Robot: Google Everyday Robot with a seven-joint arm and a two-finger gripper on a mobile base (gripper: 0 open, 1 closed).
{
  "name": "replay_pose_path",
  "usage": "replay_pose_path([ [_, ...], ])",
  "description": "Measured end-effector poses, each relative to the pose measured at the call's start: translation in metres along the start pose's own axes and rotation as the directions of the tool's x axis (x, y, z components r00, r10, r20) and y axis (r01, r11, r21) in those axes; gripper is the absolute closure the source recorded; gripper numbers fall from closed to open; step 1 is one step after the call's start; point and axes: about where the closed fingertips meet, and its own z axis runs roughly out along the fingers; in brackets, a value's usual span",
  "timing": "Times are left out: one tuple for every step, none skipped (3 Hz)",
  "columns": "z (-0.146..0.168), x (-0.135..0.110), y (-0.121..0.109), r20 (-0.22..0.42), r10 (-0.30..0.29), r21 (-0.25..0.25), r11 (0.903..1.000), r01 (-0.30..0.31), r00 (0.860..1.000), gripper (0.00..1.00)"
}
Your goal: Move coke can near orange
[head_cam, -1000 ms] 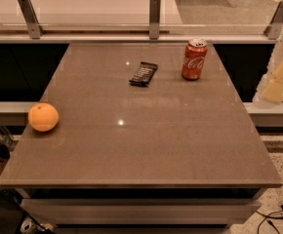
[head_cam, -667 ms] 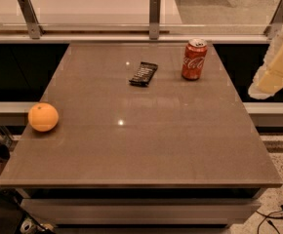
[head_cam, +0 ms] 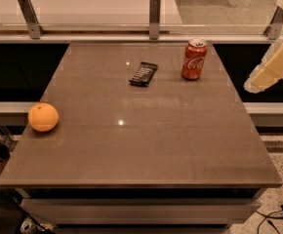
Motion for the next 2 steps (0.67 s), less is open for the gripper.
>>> replay_pose_path([
  [0.027, 0.013, -0.013, 0.073, 0.092, 0.010, 0.9956, -0.093, 0.993, 0.00],
  [0.051, 0.021, -0.027, 0.169, 0.182, 0.011, 0.9823, -0.187, 0.969, 0.00],
])
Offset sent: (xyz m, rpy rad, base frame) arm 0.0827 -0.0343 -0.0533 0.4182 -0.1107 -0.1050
